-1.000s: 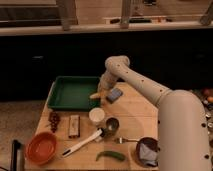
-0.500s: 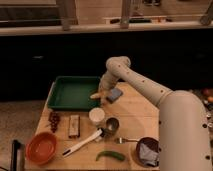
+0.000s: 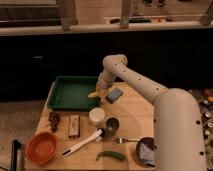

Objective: Place banana in tray

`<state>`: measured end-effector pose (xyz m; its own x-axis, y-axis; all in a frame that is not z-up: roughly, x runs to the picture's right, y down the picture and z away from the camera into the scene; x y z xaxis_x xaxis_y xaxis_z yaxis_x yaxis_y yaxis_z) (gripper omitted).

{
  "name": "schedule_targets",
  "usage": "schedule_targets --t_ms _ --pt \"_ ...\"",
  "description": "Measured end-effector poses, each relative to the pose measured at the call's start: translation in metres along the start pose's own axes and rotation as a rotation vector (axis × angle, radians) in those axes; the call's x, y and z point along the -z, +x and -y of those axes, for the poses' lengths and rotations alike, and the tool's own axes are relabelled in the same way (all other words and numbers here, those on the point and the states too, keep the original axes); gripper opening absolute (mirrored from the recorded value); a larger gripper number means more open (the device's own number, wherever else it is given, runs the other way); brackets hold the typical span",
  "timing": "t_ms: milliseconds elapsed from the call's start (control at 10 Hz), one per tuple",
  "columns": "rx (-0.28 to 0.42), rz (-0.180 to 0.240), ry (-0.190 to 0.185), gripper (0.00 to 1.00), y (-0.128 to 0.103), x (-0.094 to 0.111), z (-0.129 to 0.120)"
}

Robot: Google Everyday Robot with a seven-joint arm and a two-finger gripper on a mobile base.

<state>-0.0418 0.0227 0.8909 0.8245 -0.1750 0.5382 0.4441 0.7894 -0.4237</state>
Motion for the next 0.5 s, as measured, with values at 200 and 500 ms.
schedule_targets --t_ms 200,500 --pt "0.058 0.004 -0.022 0.0 -0.018 -0.006 0.017" --pt "0.124 0.012 -0.045 0.0 -0.037 -0.012 0.033"
